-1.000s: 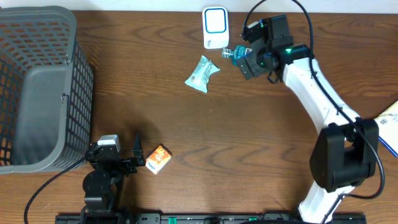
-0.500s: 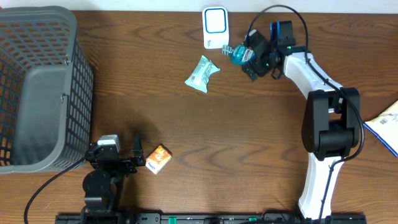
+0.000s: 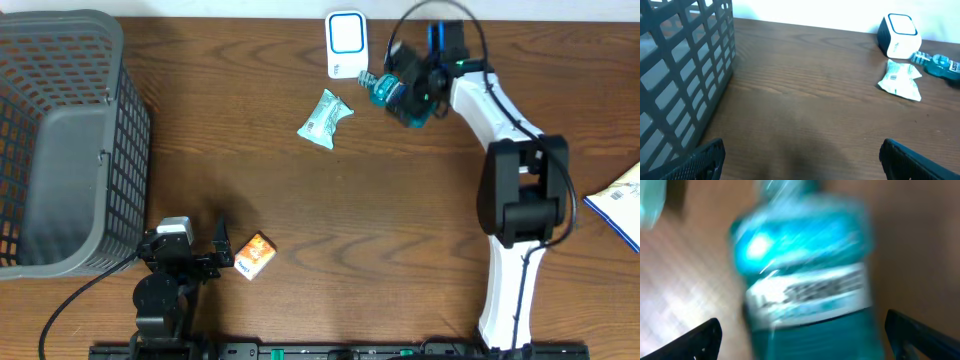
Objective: Scan the item barcode
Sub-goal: 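Rotate the bottle's label in front of the scanner window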
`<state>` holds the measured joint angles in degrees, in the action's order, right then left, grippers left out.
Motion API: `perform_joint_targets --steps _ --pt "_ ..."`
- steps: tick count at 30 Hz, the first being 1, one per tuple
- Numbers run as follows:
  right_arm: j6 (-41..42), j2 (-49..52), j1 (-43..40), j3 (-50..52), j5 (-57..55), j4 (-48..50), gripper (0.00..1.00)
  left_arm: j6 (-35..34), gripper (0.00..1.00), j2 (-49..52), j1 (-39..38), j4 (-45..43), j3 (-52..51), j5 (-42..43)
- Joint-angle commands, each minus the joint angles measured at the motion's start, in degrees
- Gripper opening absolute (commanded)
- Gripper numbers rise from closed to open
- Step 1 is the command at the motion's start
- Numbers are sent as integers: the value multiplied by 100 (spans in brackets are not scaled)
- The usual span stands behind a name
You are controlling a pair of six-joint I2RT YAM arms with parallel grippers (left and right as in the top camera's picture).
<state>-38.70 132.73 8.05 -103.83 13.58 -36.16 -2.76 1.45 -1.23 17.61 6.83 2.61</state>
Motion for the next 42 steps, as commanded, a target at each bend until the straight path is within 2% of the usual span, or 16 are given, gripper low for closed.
perform_joint_targets --steps 1,4,6,12,19,21,23,32,33,34,36,38,39,40,41,42 --pt "-439 122 42 -20 667 -496 99 55 98 -4 -9 28 -131 -52" --pt "-468 153 24 -17 570 -494 99 55 98 -4 -9 28 -131 -52" --pt "-466 243 13 -17 337 -468 94 55 98 -4 -9 28 -131 -52" --pt "-127 531 70 -17 -142 -422 89 55 98 -4 -9 28 -131 -52" --pt "396 693 374 -17 -415 44 93 55 98 -4 -9 28 -131 -52" --pt "396 706 472 -15 -470 33 84 55 98 -4 -9 28 -131 -52" --pt "396 734 522 4 -525 7 70 55 98 -4 -9 28 -131 -52" --pt "417 1060 356 13 -660 -704 49 55 98 -4 -9 28 -131 -52" --pt "417 1073 334 13 -660 -763 49 55 98 -4 -9 28 -131 -52" --pt "415 1115 308 15 -660 -837 54 55 98 -4 -9 28 -131 -52" --pt "413 1169 275 17 -664 -914 72 55 98 -4 -9 28 -131 -52" --pt "374 1220 251 50 -713 -929 81 55 98 -4 -9 28 -131 -52" --pt "372 1250 251 52 -789 -929 80 55 98 -4 -9 28 -131 -52" --pt "374 1285 254 52 -911 -929 74 55 98 -4 -9 28 -131 -52" --pt "374 1329 254 55 -1025 -909 62 55 98 -4 -9 28 -131 -52" --pt "424 1405 254 55 -1220 -879 45 55 98 -4 -9 28 -131 -52"
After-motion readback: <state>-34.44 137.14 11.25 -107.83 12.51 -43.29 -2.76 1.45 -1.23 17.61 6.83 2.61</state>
